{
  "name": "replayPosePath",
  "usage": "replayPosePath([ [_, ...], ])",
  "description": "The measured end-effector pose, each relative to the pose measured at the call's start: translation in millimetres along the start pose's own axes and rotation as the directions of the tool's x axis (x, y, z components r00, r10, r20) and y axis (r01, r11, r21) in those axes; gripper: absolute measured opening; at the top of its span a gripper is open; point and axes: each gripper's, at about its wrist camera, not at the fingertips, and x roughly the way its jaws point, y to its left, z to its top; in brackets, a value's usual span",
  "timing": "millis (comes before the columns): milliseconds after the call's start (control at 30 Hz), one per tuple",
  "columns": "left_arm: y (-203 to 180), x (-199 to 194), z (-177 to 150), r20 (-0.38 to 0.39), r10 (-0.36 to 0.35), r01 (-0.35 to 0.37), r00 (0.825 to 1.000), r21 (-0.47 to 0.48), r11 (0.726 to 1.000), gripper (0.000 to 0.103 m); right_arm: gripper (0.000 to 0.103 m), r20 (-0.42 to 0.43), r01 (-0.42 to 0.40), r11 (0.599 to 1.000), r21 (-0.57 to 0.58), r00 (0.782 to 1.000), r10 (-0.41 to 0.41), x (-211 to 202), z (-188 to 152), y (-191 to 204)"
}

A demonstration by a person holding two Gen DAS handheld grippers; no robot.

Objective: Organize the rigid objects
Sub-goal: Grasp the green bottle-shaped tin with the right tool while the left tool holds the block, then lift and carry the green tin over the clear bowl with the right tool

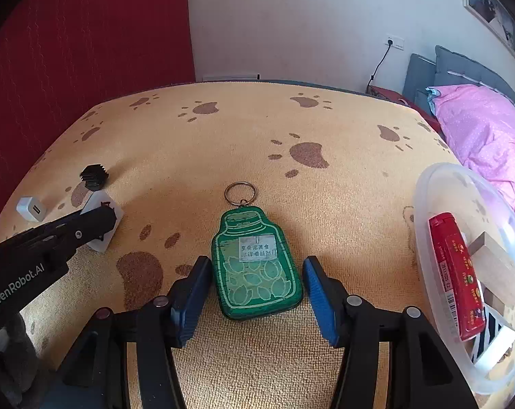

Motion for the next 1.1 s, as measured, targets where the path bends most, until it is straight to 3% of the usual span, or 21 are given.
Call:
replayPosePath([
  [33,-1,-1,0,0.002,-0.004,0.004,1.000,0.002,1.000,0.020,0.052,0.003,0.002,1.000,-0.001,1.000,-0.002,-1,0,0],
  [133,-3,-3,0,0.007,-0.018,0.018,1.000,0.005,1.000,0.020,0.050,0.009,0.005,1.000,0.005,1.000,-0.005,-3,-3,-1],
  [733,-23,-9,-6,0.001,-0.066,0.066,0.998,0.040,0.997,0.020,0.047,0.106,-0.036,0.996,0.086,0.994,0.027,-63,-17,-21],
  [1000,-29,-10,-8,-0.002,-0.075,0.075,0.997,0.055,0.996,0.020,0.046,0.173,-0.010,0.990,0.139,0.985,-0.014,-90,-12,-43],
  [1100,-32,-11,-10,-0.005,-0.082,0.082,0.997,0.059,0.995,0.020,0.037,0.195,0.009,0.986,0.166,0.980,-0.042,-99,-10,-55],
])
